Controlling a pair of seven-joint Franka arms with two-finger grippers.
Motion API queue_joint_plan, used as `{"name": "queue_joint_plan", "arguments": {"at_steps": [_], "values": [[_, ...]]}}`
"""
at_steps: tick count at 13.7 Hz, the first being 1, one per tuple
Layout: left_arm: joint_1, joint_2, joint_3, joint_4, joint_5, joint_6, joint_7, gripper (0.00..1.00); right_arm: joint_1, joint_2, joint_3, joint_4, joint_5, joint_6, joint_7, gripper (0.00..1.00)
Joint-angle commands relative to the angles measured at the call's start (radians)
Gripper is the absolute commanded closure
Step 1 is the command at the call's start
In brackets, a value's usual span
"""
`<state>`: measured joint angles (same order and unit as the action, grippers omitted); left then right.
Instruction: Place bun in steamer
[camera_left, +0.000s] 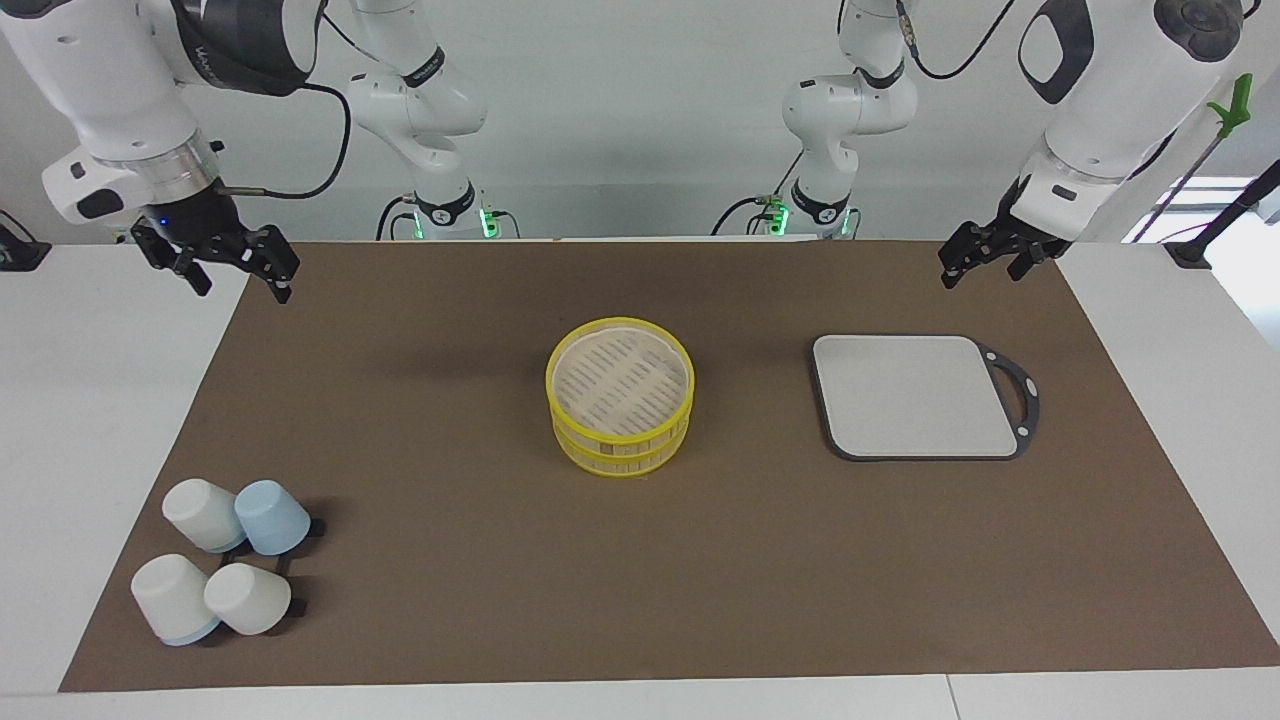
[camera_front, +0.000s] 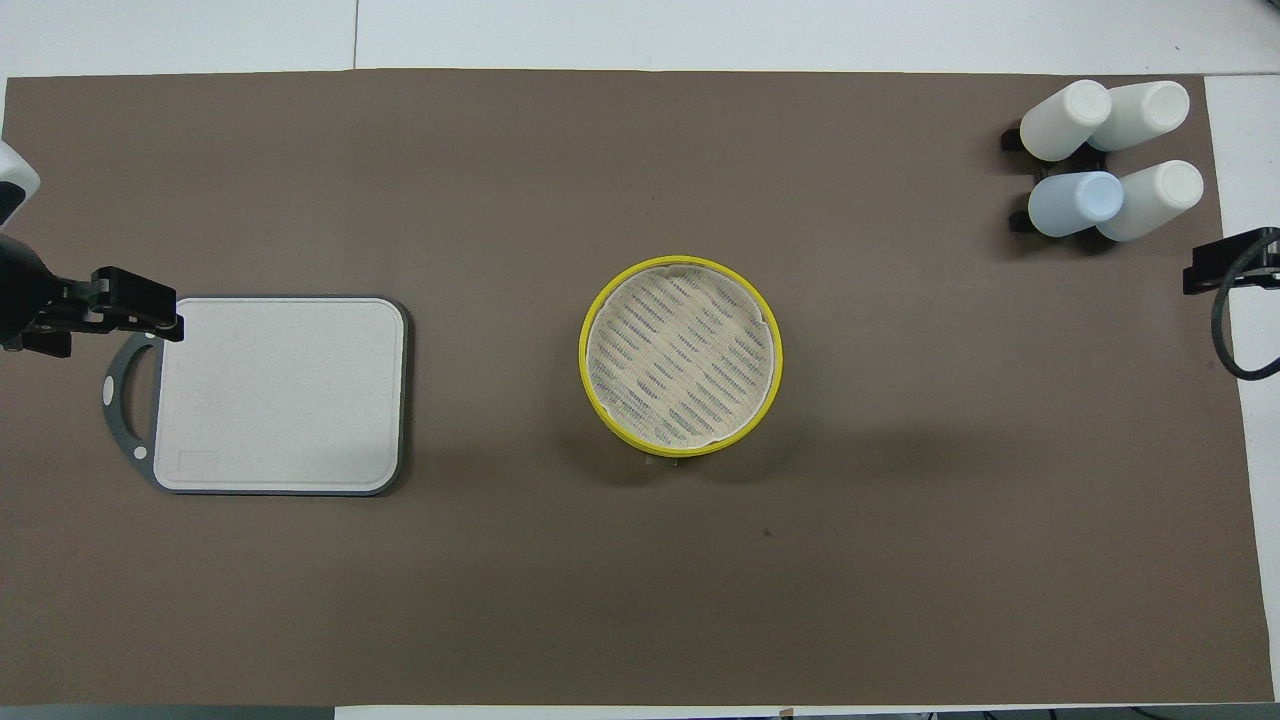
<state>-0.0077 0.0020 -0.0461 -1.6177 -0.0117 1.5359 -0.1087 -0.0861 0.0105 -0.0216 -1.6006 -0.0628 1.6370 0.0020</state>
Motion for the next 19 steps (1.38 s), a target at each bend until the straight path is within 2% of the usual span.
{"name": "queue_joint_plan", "arguments": {"at_steps": [1, 7, 12, 19], "values": [[0.008, -0.028, -0.004, -0.031, 0.01, 0.018, 0.006, 0.0, -0.02, -0.01, 0.012, -0.013, -0.009, 0.014, -0.019, 0.0], [0.008, -0.028, -0.004, -0.031, 0.01, 0.018, 0.006, 0.0, -0.021, -0.015, 0.012, -0.021, -0.009, 0.014, -0.011, 0.0], [0.008, -0.028, -0.004, -0.031, 0.01, 0.018, 0.006, 0.0, -0.034, -0.02, 0.012, -0.022, -0.009, -0.06, -0.014, 0.0], [0.008, -0.028, -0.004, -0.031, 0.01, 0.018, 0.006, 0.0, -0.03, -0.02, 0.012, -0.022, -0.009, -0.06, -0.014, 0.0]]}}
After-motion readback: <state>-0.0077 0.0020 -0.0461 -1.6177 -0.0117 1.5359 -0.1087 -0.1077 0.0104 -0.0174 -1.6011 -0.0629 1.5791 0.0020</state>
